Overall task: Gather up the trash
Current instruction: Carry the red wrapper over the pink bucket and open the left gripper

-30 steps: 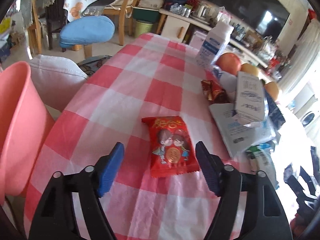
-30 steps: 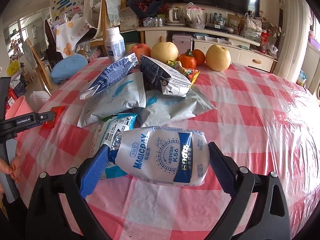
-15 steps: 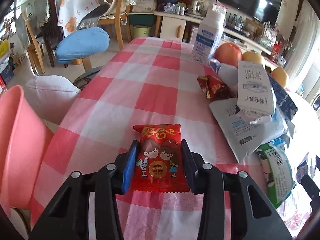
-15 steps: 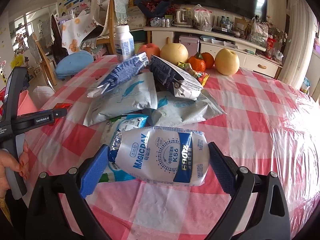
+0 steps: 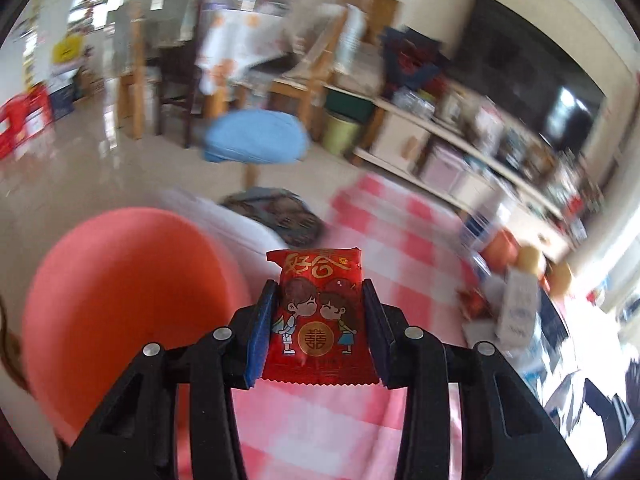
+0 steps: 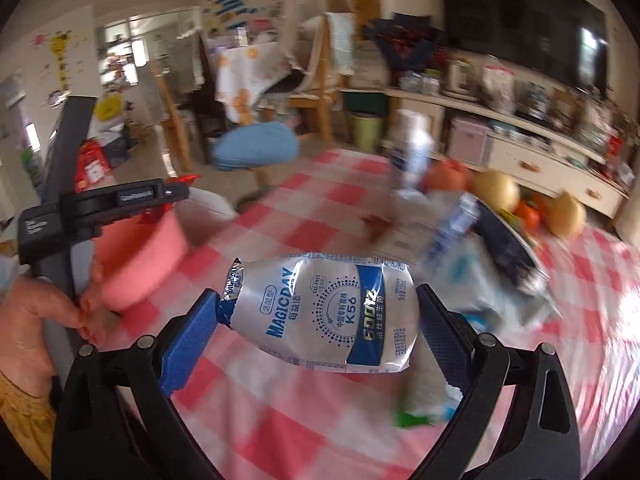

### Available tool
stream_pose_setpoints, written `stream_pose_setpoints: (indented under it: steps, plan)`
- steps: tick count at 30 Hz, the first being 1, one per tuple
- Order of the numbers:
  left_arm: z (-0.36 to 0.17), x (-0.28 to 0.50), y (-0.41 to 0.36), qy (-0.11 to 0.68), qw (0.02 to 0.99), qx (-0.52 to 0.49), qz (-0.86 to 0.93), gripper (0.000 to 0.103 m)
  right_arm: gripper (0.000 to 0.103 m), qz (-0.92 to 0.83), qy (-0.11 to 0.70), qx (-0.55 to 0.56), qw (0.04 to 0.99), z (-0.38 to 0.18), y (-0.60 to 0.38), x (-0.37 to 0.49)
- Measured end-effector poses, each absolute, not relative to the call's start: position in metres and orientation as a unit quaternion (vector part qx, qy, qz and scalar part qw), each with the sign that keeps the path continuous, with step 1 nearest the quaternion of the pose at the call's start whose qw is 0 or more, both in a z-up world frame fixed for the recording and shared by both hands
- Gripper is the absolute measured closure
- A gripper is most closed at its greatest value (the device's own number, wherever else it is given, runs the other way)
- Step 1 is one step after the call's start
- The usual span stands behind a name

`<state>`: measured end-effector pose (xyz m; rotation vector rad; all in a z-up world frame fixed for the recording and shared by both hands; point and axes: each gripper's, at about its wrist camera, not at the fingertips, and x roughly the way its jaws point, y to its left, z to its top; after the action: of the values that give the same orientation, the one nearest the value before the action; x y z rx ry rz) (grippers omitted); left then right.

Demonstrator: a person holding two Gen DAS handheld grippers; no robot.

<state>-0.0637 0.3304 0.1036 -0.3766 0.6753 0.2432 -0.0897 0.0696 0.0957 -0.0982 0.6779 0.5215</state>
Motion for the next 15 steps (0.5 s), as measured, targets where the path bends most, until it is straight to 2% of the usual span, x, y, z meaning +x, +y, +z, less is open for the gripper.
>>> stream_pose_setpoints:
  steps: [7,15]
  plan:
    - [0.099,-0.107,0.449,0.300,0.889,-0.274,0.213,0.060,0.007,0.360,0.290,-0.102,0.881,0.120,0.196,-0.084]
    - [0.076,-0.123,0.500,0.289,0.864,-0.335,0.240,0.059,0.006,0.410,0.283,-0.191,0.846,0.094,0.308,-0.074]
